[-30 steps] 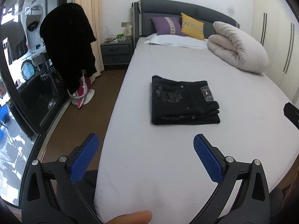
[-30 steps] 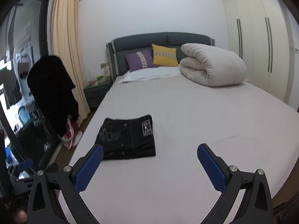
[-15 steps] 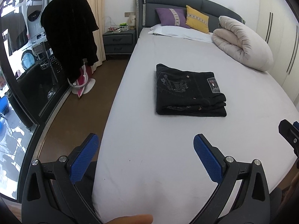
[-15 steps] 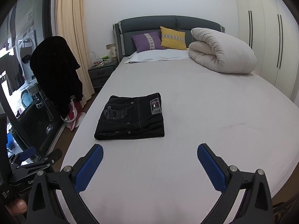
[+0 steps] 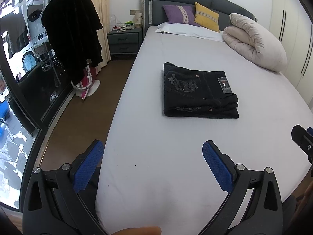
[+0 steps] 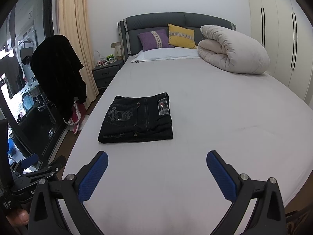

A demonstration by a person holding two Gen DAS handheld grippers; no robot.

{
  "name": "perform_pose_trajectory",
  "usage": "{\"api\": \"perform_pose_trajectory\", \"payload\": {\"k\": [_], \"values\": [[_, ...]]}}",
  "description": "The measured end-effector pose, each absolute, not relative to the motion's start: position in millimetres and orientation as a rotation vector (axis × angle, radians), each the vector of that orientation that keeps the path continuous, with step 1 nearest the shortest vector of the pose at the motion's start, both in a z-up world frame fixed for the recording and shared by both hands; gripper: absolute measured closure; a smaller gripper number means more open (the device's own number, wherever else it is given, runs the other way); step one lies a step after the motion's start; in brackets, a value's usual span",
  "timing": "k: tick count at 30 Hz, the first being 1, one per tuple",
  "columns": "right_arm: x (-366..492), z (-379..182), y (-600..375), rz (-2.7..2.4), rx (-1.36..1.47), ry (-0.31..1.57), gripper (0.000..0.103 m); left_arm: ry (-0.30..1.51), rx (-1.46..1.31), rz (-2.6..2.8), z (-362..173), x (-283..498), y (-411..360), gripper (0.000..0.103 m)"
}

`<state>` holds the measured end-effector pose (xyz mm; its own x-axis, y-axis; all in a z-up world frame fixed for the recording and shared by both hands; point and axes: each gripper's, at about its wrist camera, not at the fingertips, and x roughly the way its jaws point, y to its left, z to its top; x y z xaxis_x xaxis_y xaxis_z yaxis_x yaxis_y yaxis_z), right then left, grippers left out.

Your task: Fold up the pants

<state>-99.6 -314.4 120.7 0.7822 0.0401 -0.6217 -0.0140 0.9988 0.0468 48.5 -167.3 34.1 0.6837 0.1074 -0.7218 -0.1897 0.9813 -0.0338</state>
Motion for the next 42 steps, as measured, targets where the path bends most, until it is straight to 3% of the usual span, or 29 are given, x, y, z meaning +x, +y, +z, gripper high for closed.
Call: {"api": "perform_pose_trajectory", "payload": {"k": [42], "values": [[-91.6, 106.4, -311.7, 0.031, 0.031, 0.728, 0.000, 0.833, -0.113, 0.172, 14.8, 56.7, -172.1, 0.000]]}}
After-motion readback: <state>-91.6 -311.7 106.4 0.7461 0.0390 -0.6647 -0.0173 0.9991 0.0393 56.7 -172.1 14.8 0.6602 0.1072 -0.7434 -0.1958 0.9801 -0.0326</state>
